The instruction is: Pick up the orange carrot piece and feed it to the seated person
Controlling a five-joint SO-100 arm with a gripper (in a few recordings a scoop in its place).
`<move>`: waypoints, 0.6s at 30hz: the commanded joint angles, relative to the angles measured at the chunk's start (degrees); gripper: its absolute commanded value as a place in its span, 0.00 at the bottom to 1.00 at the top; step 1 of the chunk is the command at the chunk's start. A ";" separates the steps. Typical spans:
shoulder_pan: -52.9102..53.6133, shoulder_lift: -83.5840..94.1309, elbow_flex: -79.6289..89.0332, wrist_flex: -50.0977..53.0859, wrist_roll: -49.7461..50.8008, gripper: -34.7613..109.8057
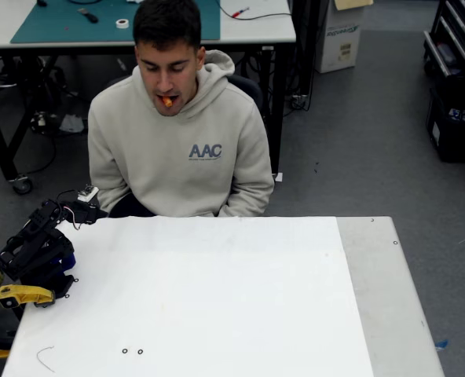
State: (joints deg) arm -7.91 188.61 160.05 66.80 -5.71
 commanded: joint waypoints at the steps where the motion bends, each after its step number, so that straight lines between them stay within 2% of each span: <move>1: -2.64 0.70 -0.62 1.05 -0.62 0.25; 3: -3.25 0.70 -0.26 1.49 -0.62 0.25; 6: -3.78 0.44 8.79 0.97 -0.53 0.25; 18: -3.78 0.62 7.38 1.05 -0.53 0.25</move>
State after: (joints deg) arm -10.81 188.61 168.84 67.68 -5.71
